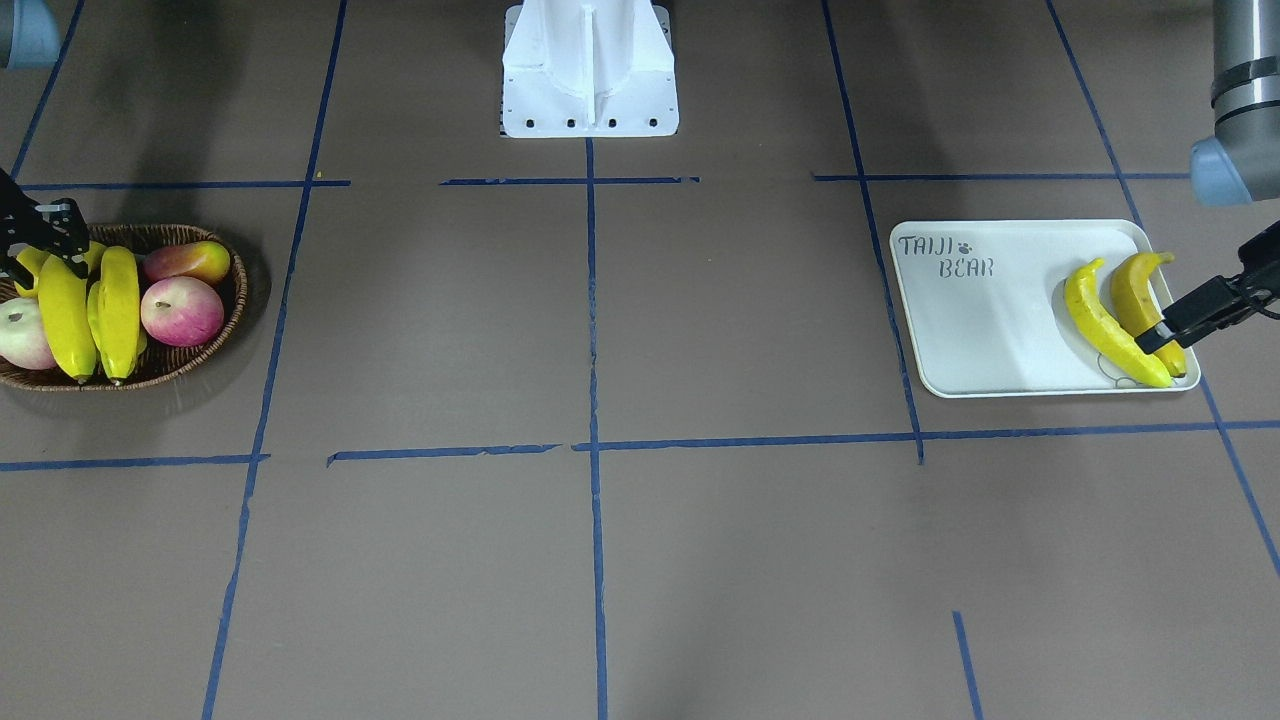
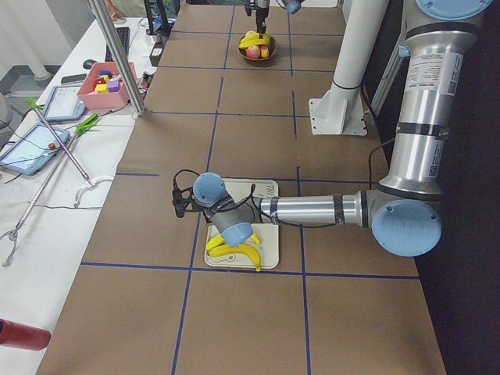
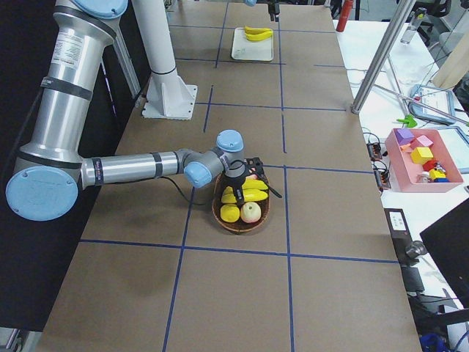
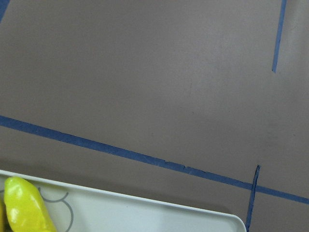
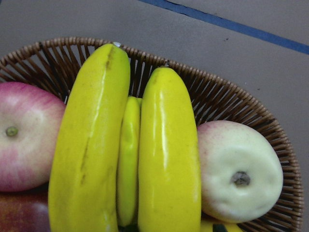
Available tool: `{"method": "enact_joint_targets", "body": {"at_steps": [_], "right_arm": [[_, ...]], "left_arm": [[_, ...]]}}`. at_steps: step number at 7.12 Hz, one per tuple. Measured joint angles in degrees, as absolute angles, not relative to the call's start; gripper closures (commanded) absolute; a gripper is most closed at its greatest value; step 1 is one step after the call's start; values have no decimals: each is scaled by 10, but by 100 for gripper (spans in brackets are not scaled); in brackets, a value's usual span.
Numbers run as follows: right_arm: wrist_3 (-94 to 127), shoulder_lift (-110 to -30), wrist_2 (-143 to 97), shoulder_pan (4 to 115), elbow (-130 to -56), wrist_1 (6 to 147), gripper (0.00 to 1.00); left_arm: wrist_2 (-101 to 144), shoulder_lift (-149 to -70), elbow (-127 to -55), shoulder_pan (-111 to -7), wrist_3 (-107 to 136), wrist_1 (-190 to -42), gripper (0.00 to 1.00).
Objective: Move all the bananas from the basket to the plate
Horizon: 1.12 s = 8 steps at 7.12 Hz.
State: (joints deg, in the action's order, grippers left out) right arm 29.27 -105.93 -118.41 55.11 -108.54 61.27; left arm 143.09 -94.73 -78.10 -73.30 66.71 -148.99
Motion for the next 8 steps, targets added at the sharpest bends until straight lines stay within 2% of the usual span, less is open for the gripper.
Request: {"method": "enact_joint_targets", "body": {"at_steps": [8], "right_arm": [[294, -1059, -1187, 544, -1084, 613, 43]], "left_arm": [[1431, -941, -786, -733, 667, -1491, 0]]}}
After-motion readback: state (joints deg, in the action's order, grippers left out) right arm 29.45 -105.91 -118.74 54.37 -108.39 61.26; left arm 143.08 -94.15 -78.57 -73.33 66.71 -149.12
